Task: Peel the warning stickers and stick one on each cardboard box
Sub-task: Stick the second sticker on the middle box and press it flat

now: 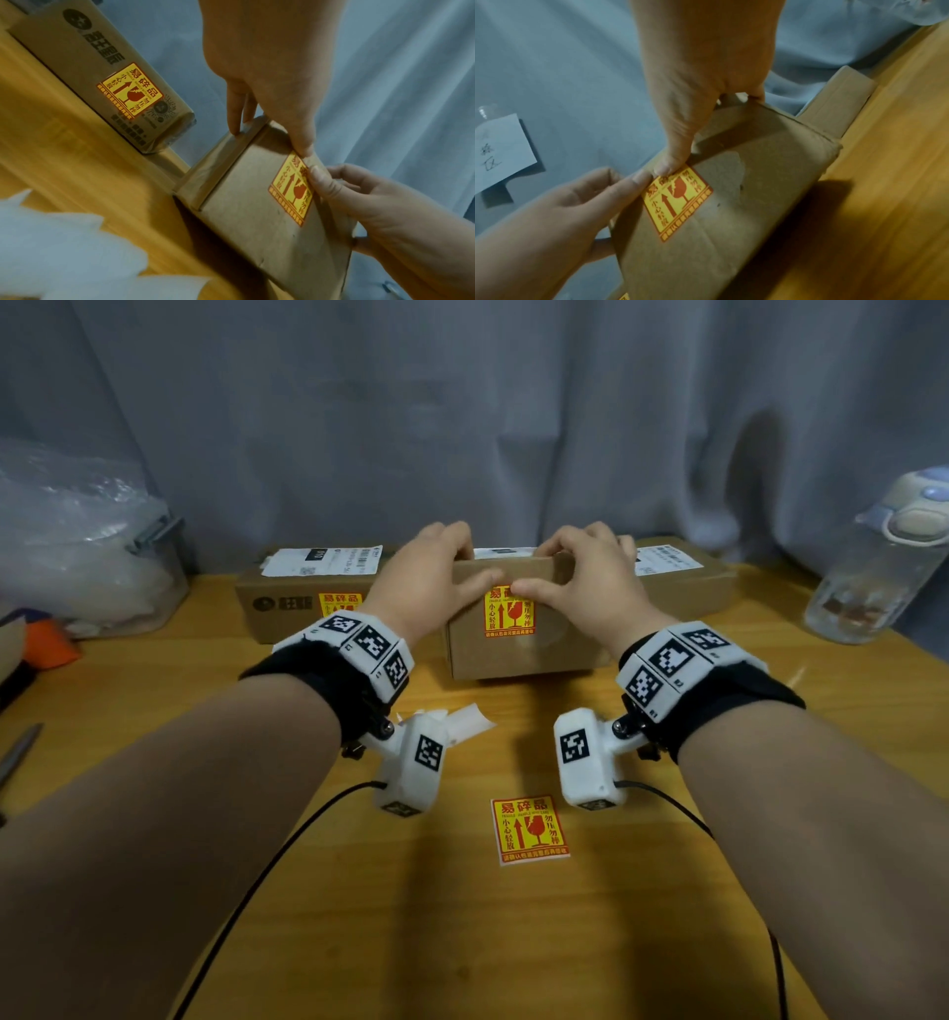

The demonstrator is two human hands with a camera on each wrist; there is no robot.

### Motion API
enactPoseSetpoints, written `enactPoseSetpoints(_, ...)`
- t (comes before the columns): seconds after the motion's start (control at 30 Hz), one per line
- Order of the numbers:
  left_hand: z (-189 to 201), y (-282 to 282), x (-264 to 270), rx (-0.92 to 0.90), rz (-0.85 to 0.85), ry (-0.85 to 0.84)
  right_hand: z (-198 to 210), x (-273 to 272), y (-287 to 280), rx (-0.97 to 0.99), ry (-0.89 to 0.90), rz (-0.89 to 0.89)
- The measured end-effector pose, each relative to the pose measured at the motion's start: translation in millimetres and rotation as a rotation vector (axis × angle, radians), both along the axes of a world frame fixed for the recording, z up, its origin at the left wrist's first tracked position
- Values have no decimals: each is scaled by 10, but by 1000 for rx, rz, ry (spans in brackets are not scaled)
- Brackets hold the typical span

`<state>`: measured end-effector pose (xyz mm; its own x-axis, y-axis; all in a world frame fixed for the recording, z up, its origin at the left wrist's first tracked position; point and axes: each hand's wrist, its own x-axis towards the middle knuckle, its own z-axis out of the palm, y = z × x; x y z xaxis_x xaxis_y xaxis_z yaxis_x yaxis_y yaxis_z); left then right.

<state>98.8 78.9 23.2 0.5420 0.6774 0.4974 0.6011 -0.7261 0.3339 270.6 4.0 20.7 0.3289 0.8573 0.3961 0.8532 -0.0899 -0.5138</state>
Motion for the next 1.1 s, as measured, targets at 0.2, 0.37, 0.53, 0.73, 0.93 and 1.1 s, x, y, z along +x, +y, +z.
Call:
enactPoseSetpoints(0.2, -232, -60, -11, 116, 38, 247, -192, -47, -71, -52, -162, -4)
enactPoseSetpoints(0.37, -106, -9, -9, 44, -3, 198, -109, -13, -8, -81, -140, 32)
enactPoseSetpoints(0.53, 79, 212, -33, 78, 23, 277, -56, 70, 234, -134, -201, 45)
enactPoseSetpoints(0.73, 129, 496, 23, 96, 201, 323, 3, 1, 469, -274, -150, 150)
enactPoseSetpoints(0.93, 132, 519, 15, 57, 227, 246, 17, 8, 508, -280, -142, 166)
enactPoseSetpoints(1.1, 230, 397, -60, 23, 215, 168, 59, 66, 375, -219, -89, 54)
